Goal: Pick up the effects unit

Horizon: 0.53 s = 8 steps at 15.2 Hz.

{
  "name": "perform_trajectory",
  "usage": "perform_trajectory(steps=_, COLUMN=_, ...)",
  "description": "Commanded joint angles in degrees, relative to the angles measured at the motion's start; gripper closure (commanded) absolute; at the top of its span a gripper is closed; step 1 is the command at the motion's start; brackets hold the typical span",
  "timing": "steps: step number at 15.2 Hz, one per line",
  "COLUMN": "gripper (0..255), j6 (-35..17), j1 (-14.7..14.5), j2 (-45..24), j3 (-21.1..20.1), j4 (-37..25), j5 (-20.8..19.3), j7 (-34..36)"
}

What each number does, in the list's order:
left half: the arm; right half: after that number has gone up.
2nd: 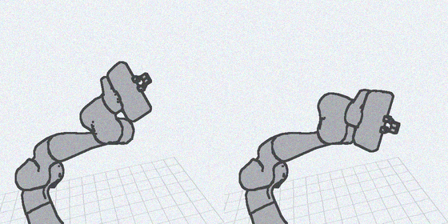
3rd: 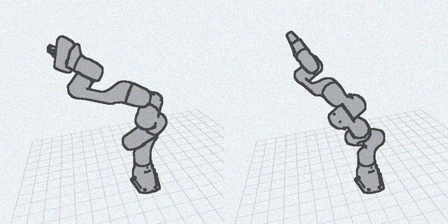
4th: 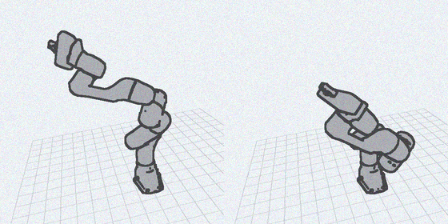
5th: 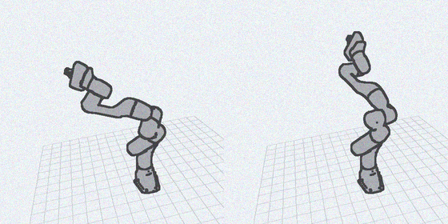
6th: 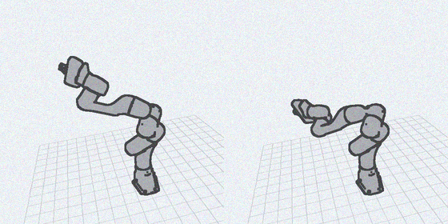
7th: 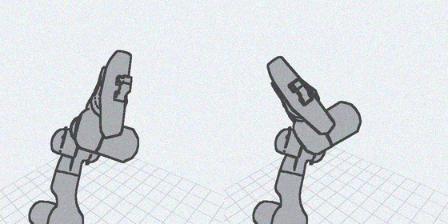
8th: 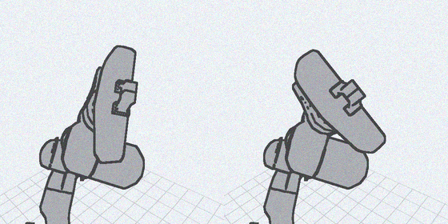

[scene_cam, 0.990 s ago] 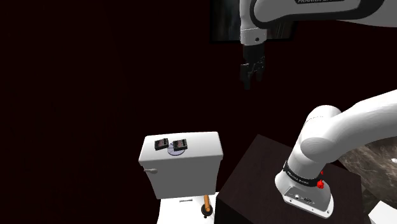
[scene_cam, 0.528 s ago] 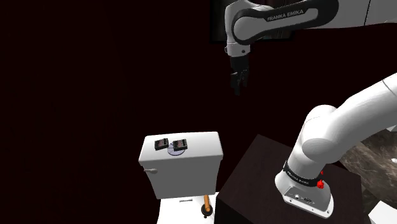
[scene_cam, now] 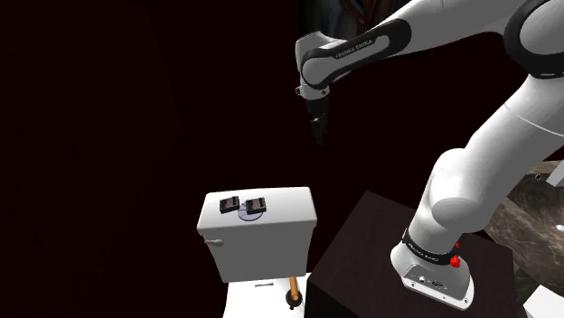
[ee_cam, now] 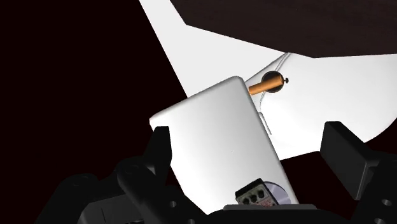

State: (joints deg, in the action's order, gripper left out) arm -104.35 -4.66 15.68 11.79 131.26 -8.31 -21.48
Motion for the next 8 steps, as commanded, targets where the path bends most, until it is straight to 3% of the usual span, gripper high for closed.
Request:
perform_trajectory(steps=1, gripper=0, j6=-2.59, j1=-0.66, j2=-4.31, j3=0.58, j4=-1.50, j5=0.25, j7=-3.85)
perform_trajectory(steps=8, gripper=0, j6=-9.76, j1=-2.20, j2=-19.58, j3=0.42, j4=-8.64, j5=2.31, j7=-15.75)
